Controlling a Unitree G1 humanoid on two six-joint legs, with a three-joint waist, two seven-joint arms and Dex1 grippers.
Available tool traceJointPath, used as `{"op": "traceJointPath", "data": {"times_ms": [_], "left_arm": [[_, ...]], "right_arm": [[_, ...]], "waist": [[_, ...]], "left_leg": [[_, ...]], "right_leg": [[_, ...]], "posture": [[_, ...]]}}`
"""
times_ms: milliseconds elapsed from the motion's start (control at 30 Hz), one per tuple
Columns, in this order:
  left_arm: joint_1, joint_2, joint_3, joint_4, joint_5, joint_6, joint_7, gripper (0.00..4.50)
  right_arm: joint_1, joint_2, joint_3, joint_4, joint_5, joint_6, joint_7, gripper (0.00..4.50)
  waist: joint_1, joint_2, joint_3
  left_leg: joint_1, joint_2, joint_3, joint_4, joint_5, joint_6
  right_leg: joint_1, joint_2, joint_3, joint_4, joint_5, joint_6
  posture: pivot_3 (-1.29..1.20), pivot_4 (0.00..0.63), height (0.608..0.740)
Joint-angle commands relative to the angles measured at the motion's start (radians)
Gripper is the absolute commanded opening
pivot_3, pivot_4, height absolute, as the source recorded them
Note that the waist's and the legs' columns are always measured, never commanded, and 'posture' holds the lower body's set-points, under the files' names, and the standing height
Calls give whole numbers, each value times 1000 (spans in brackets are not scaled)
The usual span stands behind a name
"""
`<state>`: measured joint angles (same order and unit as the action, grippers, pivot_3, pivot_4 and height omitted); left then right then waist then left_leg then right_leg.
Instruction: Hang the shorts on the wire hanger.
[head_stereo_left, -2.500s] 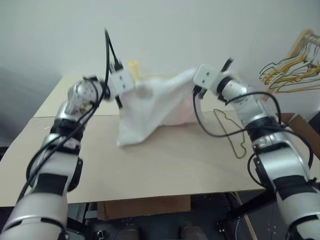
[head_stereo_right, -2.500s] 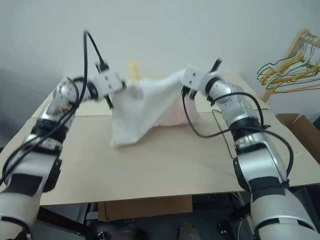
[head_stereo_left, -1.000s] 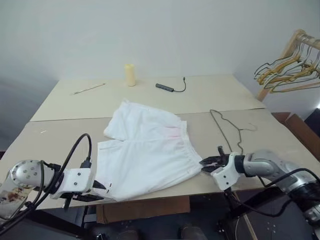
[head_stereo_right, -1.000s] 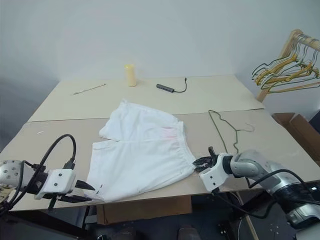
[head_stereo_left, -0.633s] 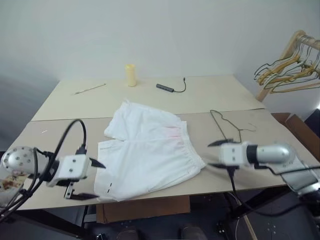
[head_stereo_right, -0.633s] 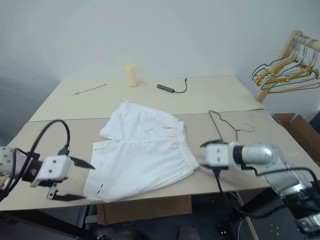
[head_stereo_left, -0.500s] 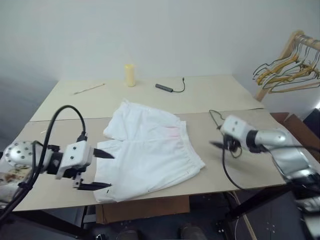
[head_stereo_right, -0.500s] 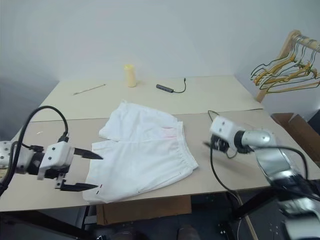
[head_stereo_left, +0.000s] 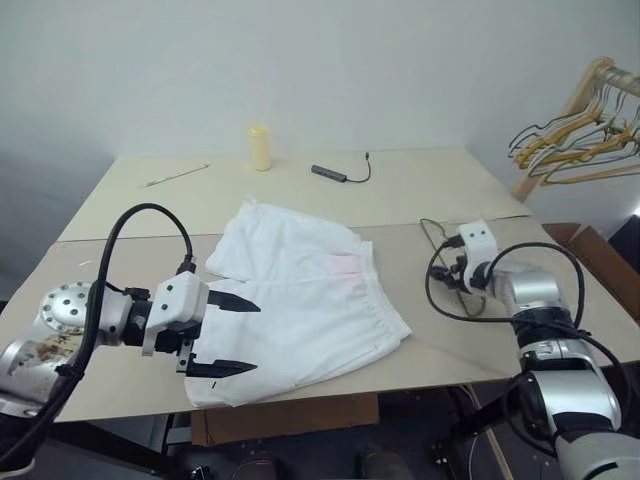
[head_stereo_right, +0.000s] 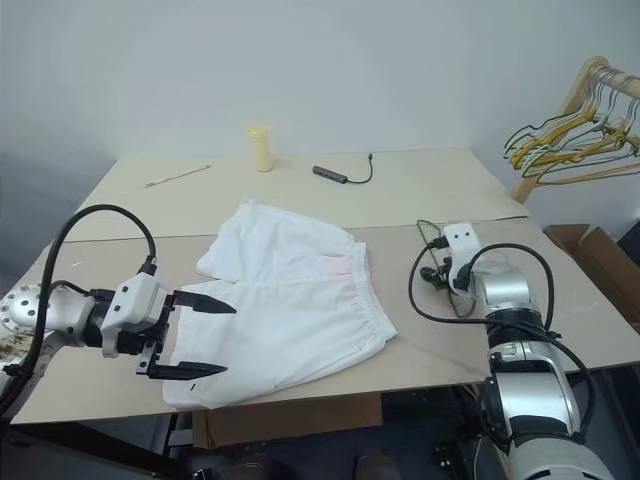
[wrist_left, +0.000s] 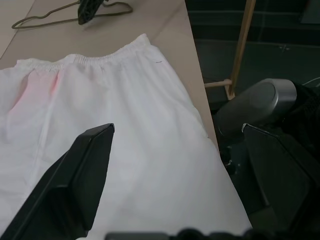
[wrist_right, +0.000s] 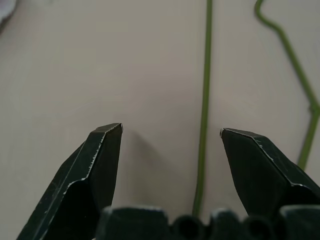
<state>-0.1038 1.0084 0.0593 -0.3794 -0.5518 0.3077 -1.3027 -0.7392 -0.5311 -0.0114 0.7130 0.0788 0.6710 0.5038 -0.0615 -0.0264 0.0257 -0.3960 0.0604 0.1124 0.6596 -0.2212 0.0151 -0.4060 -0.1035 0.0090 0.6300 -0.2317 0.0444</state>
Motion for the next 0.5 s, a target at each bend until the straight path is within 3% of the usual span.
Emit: {"op": "traceJointPath", "data": {"times_ms": [33, 200, 233, 300, 500], "left_arm": [[-4, -4, 23, -27, -2, -7, 6, 4462], [-6, -13, 19, -19, 8, -21, 5, 4462], [-9, -16, 19, -16, 10, -23, 5, 4489], [-15, -25, 19, -11, 8, -28, 4, 4500], [-27, -48, 20, 0, 16, -40, 9, 4500]], "right_arm": [[-29, -17, 11, 41, -23, 14, 11, 3678], [-34, -18, 19, 88, -33, 37, 45, 3678], [-34, -18, 25, 92, -37, 37, 52, 3502], [-38, -14, 26, 109, -47, 39, 42, 3076], [-43, -5, 38, 142, -78, 26, 26, 1120]], "waist": [[-7, 0, 0], [-10, 0, 0], [-10, 0, 0], [-10, 0, 0], [-10, -1, -1]], "left_leg": [[0, 0, 0, 0, 0, 0], [1, 1, 0, 0, 0, 0], [2, 1, 0, 0, 0, 0], [2, 2, 0, 0, 0, 0], [4, 4, 0, 0, 0, 0]], "right_leg": [[0, 0, 0, 0, 0, 0], [1, 1, 0, 0, 0, 0], [1, 2, 0, 0, 0, 0], [2, 2, 0, 0, 0, 0], [3, 4, 0, 0, 0, -2]], "posture": [[-18, 0, 740], [-20, 0, 740], [-20, 0, 740], [-22, 0, 740], [-21, 0, 740]]}}
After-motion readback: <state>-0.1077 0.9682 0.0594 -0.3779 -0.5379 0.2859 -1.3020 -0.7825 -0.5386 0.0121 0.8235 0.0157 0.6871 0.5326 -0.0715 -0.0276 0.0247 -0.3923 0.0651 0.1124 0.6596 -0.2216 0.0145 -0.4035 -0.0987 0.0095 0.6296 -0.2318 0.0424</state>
